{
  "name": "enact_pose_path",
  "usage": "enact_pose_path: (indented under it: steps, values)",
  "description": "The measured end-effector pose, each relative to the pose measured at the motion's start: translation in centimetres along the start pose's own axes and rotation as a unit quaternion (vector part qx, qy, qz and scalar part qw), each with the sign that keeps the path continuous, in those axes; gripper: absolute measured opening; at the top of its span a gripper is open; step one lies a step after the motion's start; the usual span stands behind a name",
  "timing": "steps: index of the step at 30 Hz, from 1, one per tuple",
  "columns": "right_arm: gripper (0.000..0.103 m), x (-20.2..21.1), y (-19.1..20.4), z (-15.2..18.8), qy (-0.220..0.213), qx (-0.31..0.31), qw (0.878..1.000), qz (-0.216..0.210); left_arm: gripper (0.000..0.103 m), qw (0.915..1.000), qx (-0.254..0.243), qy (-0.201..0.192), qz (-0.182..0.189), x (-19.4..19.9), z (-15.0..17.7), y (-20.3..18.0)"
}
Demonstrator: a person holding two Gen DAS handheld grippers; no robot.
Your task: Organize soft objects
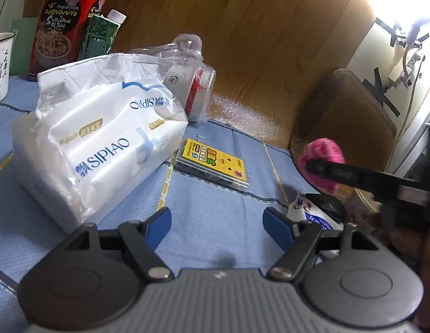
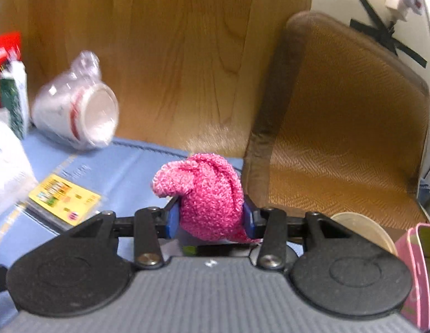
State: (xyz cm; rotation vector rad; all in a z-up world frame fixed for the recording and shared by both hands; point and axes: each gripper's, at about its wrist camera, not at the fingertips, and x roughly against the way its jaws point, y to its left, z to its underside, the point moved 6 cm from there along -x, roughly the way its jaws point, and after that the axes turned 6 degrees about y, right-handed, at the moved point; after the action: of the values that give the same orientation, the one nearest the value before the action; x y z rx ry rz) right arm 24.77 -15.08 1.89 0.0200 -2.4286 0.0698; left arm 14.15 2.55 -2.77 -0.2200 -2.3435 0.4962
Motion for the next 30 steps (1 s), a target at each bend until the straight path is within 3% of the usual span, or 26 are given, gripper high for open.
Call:
enact_pose_path:
  steps: [6,11,19,25,30]
  values:
    - [0.047,6.4,-0.7,2.6,-0.04,-0.071,0.994,-0.068,0.075,0.9998,-0.013,-0.002,-0.012,-0.2,0.0,-0.2]
    - [0.048,11.2,0.1,6.8,-0.051,-0.049,0.991,-0.117,0.076,0.9985,-0.035,-0.005,-0.041,-0.4,0.1,-0.6]
    - [0.048,14.1,0.8,11.0,-0.07,0.038,0.991,-0.103,0.077,0.9911,-0.083,-0.011,-0.103,-0.7,0.6,-1.9]
    - [0.051,13.1,1.3,13.1,-0.047,0.079,0.99,-0.103,0.077,0.9841,-0.112,-0.014,-0.137,-1.0,0.8,-2.5]
    - [0.073,13.6,1.6,14.6,-0.04,0.074,0.991,-0.108,0.077,0.9815,-0.12,-0.012,-0.149,-1.3,0.8,-2.6]
